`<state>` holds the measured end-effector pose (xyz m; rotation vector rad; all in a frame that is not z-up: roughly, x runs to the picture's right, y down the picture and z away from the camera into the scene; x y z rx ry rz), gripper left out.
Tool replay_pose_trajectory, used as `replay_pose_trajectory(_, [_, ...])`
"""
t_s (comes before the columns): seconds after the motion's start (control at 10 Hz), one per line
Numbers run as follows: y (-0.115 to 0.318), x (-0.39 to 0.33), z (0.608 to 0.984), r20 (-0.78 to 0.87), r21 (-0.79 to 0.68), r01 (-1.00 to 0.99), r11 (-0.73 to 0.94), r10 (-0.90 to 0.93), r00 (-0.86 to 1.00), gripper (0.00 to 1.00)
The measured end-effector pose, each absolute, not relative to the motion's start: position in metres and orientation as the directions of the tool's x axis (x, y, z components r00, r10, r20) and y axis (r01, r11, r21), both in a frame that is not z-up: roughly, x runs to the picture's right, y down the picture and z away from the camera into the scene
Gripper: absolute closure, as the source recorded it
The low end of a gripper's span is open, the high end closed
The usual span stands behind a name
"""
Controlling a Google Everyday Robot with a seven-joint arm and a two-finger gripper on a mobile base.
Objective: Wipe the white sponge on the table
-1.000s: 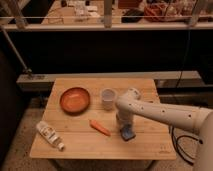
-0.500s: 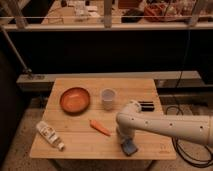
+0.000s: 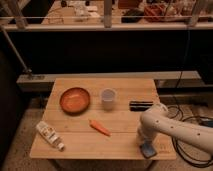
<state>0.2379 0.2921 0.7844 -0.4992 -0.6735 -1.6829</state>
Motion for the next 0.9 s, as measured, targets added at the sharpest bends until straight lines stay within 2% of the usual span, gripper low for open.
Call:
replay_pose_trajectory(0.4, [0.249,0.281,0.819,0.633,0.088,0.994,-0.059,-0.767,-0.102,1.00])
replay_pose_trajectory(0.7, [0.211,0.264,0.852,0.616,0.073,0.996,-0.046,-0.784,-0.081,1.00])
replay_pose_trajectory(0.9, [0.204,0.236,0.857,0.607,0.089,0.995,-0.053,-0.789,-0.096,1.00])
